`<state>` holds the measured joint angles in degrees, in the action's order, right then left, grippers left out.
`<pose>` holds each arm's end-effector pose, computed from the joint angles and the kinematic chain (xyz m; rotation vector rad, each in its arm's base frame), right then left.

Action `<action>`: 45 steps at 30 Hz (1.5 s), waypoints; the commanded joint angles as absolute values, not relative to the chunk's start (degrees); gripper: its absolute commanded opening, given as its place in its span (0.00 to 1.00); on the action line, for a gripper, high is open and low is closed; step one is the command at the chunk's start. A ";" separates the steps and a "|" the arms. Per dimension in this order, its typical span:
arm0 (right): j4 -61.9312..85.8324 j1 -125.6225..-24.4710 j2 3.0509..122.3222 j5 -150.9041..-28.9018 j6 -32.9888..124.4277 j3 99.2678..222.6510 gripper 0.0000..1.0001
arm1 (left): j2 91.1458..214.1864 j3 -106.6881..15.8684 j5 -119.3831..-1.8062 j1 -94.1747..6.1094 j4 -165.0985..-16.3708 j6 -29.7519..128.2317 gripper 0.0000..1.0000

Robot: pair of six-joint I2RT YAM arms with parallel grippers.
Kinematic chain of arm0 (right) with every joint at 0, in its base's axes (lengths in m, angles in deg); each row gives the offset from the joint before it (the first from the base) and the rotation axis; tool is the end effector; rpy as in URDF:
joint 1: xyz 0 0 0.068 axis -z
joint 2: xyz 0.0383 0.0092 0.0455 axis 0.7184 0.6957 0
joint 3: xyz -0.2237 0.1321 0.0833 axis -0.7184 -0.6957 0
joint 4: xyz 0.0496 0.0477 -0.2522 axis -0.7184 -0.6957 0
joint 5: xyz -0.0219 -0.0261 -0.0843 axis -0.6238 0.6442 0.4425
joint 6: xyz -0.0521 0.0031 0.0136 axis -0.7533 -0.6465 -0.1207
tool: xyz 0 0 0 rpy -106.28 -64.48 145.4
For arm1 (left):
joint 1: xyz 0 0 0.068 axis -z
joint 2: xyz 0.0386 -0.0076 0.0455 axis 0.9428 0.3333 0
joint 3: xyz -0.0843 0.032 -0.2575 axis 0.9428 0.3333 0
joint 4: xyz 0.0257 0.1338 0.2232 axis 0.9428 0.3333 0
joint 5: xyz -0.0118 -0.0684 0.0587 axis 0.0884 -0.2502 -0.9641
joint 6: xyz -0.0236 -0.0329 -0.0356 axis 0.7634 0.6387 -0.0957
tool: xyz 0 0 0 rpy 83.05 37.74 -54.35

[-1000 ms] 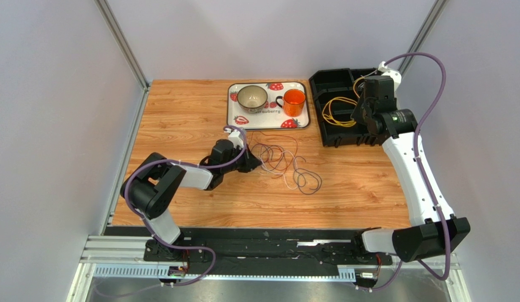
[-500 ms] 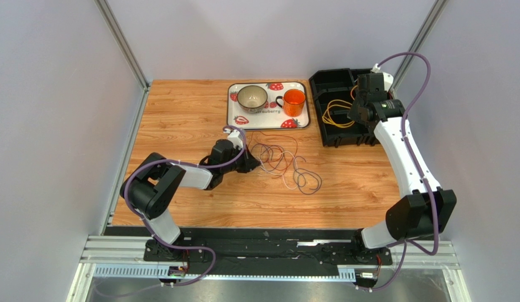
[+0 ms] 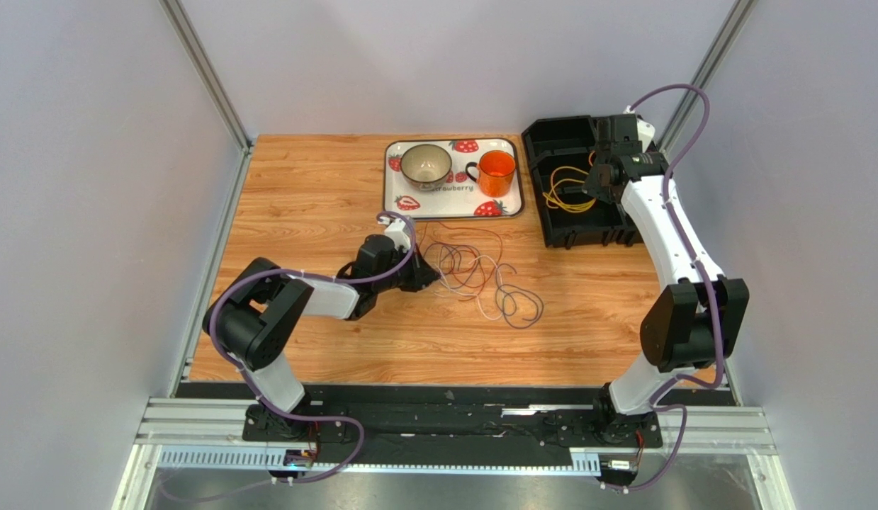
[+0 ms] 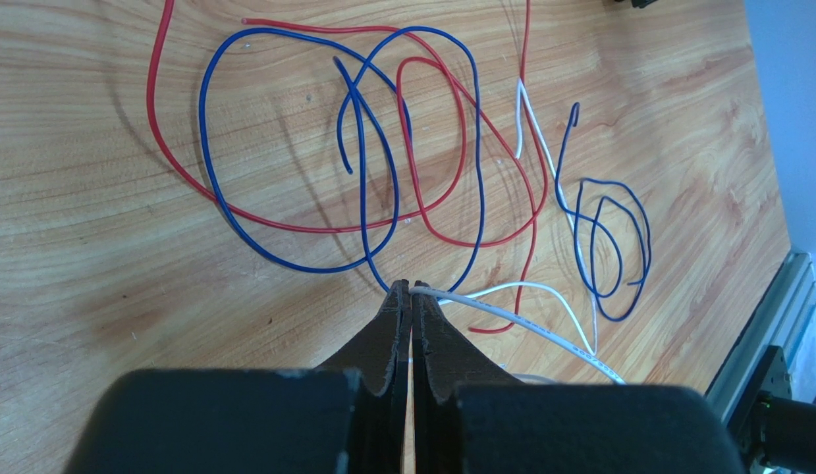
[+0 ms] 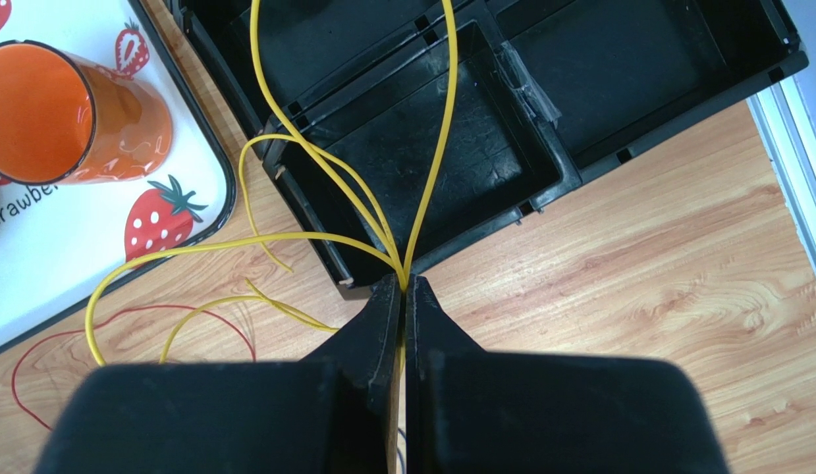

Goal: Untangle the cables

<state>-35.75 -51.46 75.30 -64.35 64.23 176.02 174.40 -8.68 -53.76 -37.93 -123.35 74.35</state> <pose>0.3516 0.0232 0.3398 0.5452 2.3500 -0.1408 0.2633 -0.1794 0.1390 0.0990 2.1811 -0.9957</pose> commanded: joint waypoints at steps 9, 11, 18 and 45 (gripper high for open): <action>-32.19 -48.91 80.74 -63.63 66.59 178.23 0.00 | 172.36 -10.94 -53.04 -37.75 -123.96 72.64 0.00; -30.88 -47.95 81.10 -65.29 66.59 177.61 0.00 | 172.53 -11.03 -53.04 -37.84 -123.96 72.55 0.00; -29.64 -46.45 82.42 -68.90 67.20 177.87 0.07 | 172.53 -11.21 -53.03 -37.84 -123.70 72.46 0.00; -26.57 -55.31 63.10 -74.97 67.64 160.25 0.58 | 169.82 -9.02 -53.64 -37.40 -125.54 72.03 0.00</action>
<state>-30.04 -49.80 71.60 -73.25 67.59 167.26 174.18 -9.47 -53.33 -37.93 -123.04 73.30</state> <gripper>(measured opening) 0.582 0.008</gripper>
